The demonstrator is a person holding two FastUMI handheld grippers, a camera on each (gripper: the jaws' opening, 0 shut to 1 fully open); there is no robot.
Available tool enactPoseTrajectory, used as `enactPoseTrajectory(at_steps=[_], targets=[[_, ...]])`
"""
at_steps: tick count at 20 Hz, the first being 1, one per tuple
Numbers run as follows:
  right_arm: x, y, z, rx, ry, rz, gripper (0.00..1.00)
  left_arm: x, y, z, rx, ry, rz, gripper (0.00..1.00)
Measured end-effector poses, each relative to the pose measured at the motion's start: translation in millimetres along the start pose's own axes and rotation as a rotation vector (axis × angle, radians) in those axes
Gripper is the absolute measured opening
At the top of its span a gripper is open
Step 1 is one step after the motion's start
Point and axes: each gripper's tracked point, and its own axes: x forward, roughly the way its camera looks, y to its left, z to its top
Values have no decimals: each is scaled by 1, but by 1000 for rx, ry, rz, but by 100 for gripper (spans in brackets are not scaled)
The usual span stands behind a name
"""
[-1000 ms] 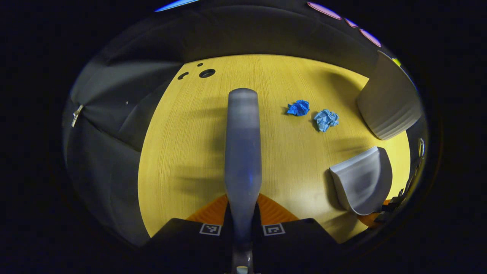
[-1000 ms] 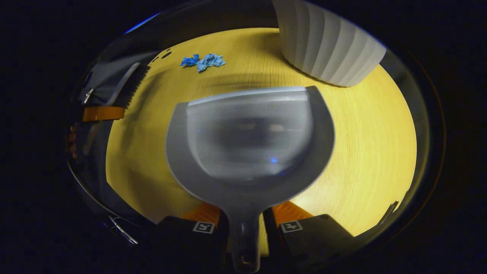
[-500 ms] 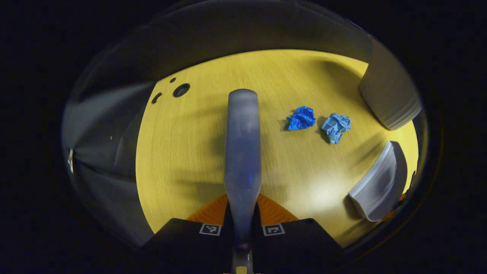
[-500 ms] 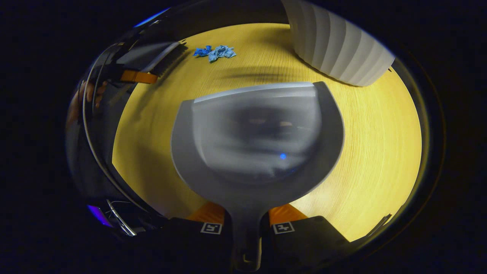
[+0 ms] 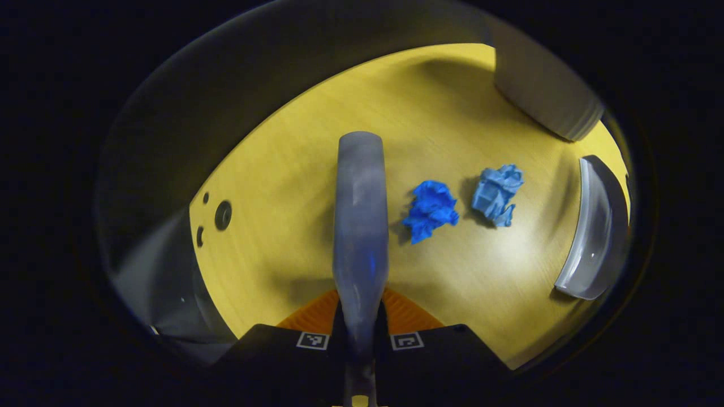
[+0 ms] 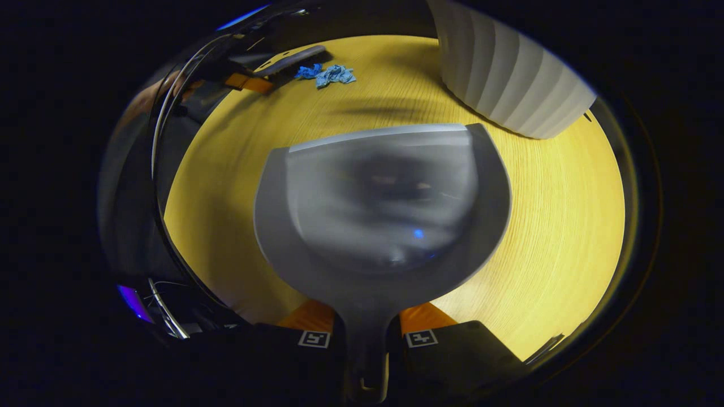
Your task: Pick up the small broom and dustpan from the desktop, sweep the trash into the dustpan with the broom, and then empty the trash into the garbage bin.
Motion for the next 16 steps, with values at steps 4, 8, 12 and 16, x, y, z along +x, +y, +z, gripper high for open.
enactPoseTrajectory(at_steps=[4,8,12,16], targets=[[-1,-1,0,-20,-7,0,33,3,-27,22,150,-24,-73,25],[-1,-5,-1,-52,-5,5,33,-6,-70,40,247,-63,-174,25],[-4,-10,-2,-95,-1,4,33,-19,-120,34,345,-65,-279,25],[-5,-13,-2,-110,-8,-2,33,-36,-158,14,355,-35,-399,23]])
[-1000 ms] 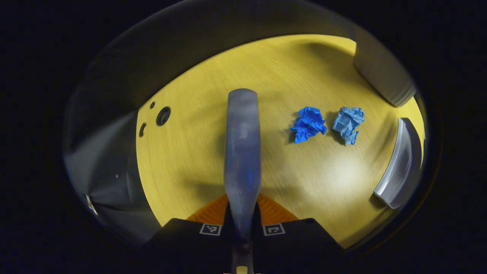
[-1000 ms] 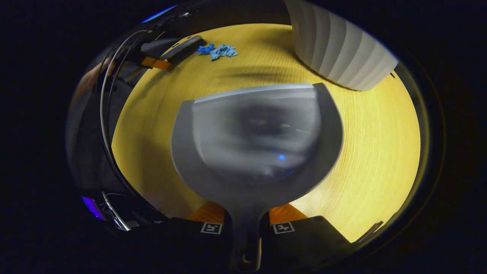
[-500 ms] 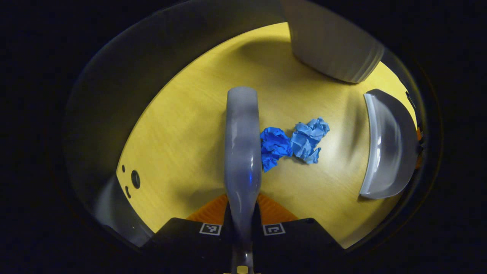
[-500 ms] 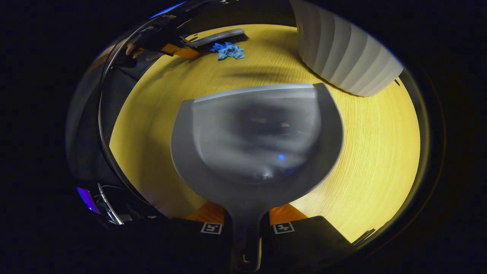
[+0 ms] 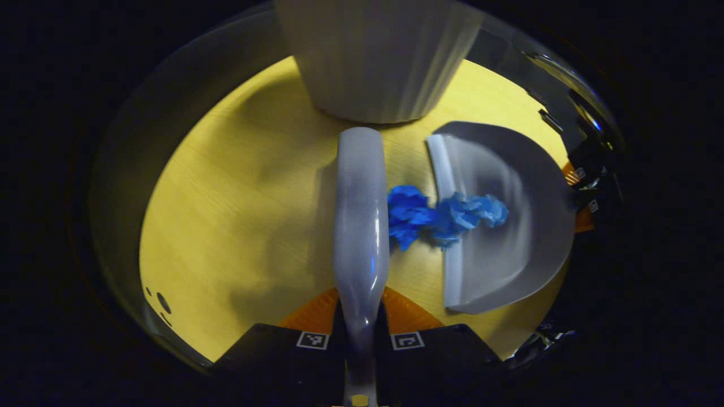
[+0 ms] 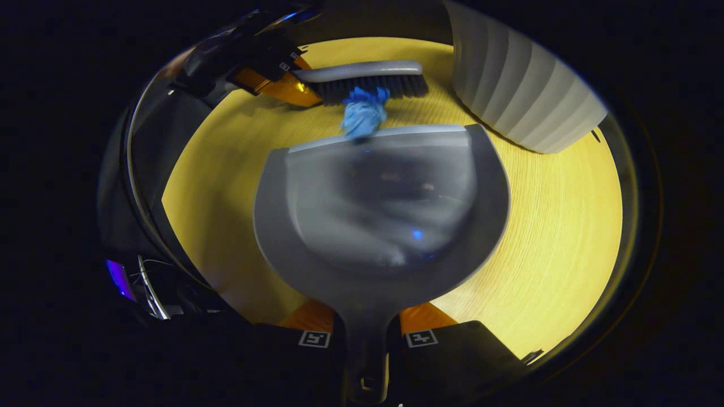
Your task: Pick up the small broom and dustpan from the desktop, sweep the trash into the dustpan with the broom, and then empty the trash into the garbage bin.
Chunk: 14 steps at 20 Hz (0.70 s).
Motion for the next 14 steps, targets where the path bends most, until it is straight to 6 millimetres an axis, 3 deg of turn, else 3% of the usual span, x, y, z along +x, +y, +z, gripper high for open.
enactPoseTrajectory(at_steps=[1,4,8,14], targets=[[-1,-2,0,-2,-2,-1,33,-2,-17,0,-24,-2,-34,28],[-3,-2,-1,-1,-10,-8,33,-12,-60,-4,-117,3,-140,25],[-2,-4,1,-13,-27,-17,33,-29,-97,-14,-248,-19,-239,25],[-3,-3,3,-4,-50,-33,33,-56,-87,-31,-417,-125,-76,25]])
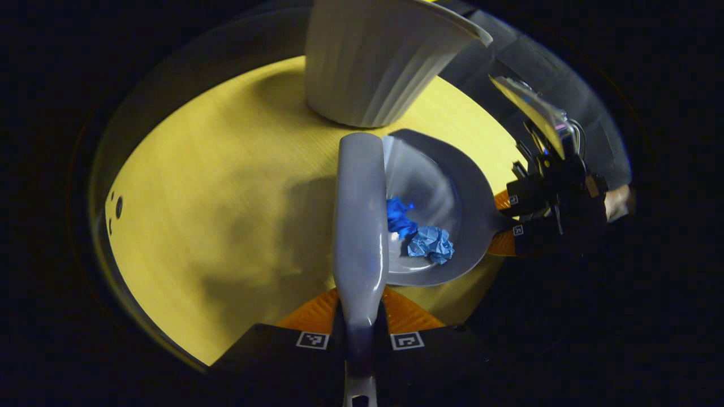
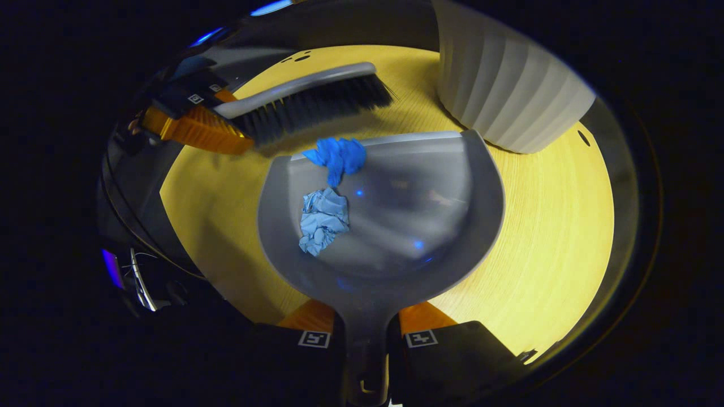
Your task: Pick up the small broom and dustpan from the desktop, sweep the trash into the dustpan with the broom, and then empty the trash into the garbage bin.
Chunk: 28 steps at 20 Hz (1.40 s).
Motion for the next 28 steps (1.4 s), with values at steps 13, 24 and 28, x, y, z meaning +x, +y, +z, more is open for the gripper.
enactPoseTrajectory(at_steps=[13,24,28], targets=[[-5,2,1,25,32,-35,33,-4,47,-19,-228,-143,198,25],[1,2,-5,48,22,-32,33,46,47,3,256,109,115,25],[1,2,-4,81,9,-20,33,36,11,-7,243,128,3,25]])
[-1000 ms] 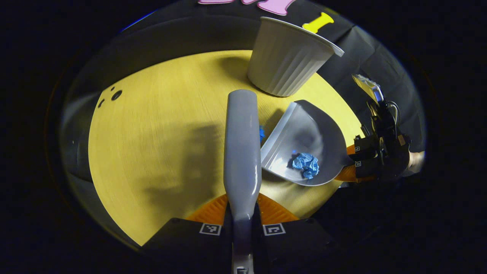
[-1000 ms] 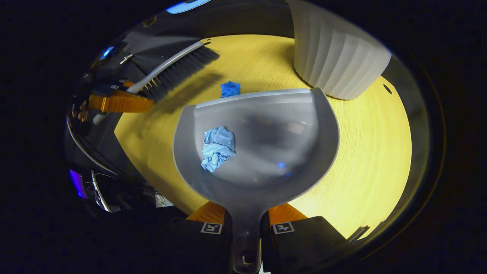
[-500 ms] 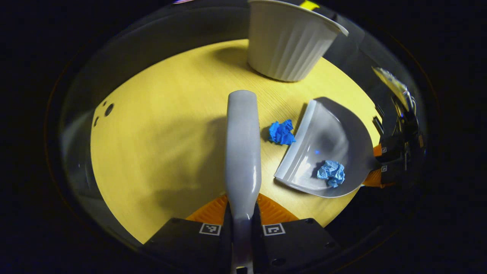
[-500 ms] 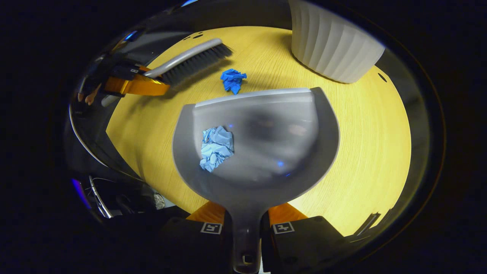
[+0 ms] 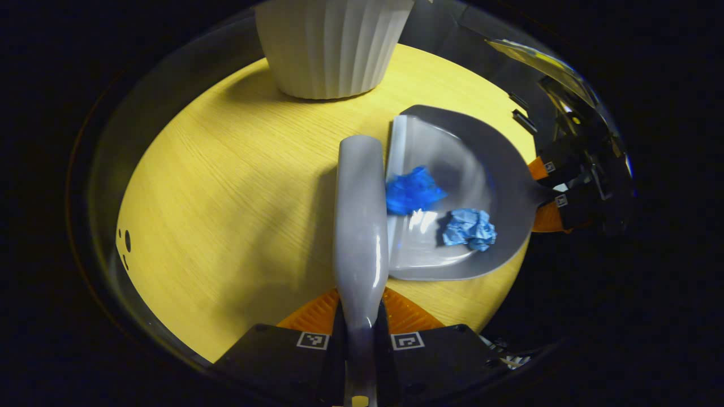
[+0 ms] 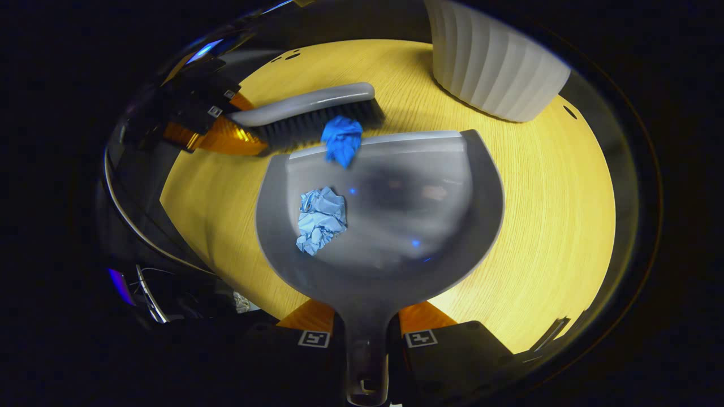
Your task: Pick up the small broom and dustpan from the desktop, sweep the trash into the dustpan with the broom, and then empty the trash into the garbage bin.
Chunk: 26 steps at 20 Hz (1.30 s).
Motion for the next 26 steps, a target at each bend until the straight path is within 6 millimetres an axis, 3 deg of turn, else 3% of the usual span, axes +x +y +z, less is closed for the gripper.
enactPoseTrajectory(at_steps=[3,4,5,9,13,18,21,24,26], targets=[[0,-7,1,9,-28,-6,33,-13,-16,-16,11,3,-42,25],[-3,-6,-1,24,-31,0,33,-19,-14,-16,6,-9,-7,22],[-5,-7,-2,39,-35,6,33,-23,-13,-14,-17,-26,28,29],[-21,-16,2,59,-45,12,33,-35,-6,-19,-156,-126,118,25],[-70,-32,6,17,-38,-17,33,-16,6,-61,-290,-196,143,25],[-131,-53,21,-61,-20,-35,33,56,14,-120,-446,-219,134,25],[-161,-43,47,-40,-10,-37,33,93,24,-149,-518,-232,125,25],[-197,-32,71,-17,-46,-8,33,107,24,-175,-566,-220,123,25],[-211,-41,85,-52,-65,-45,33,114,20,-186,-594,-201,130,25]])
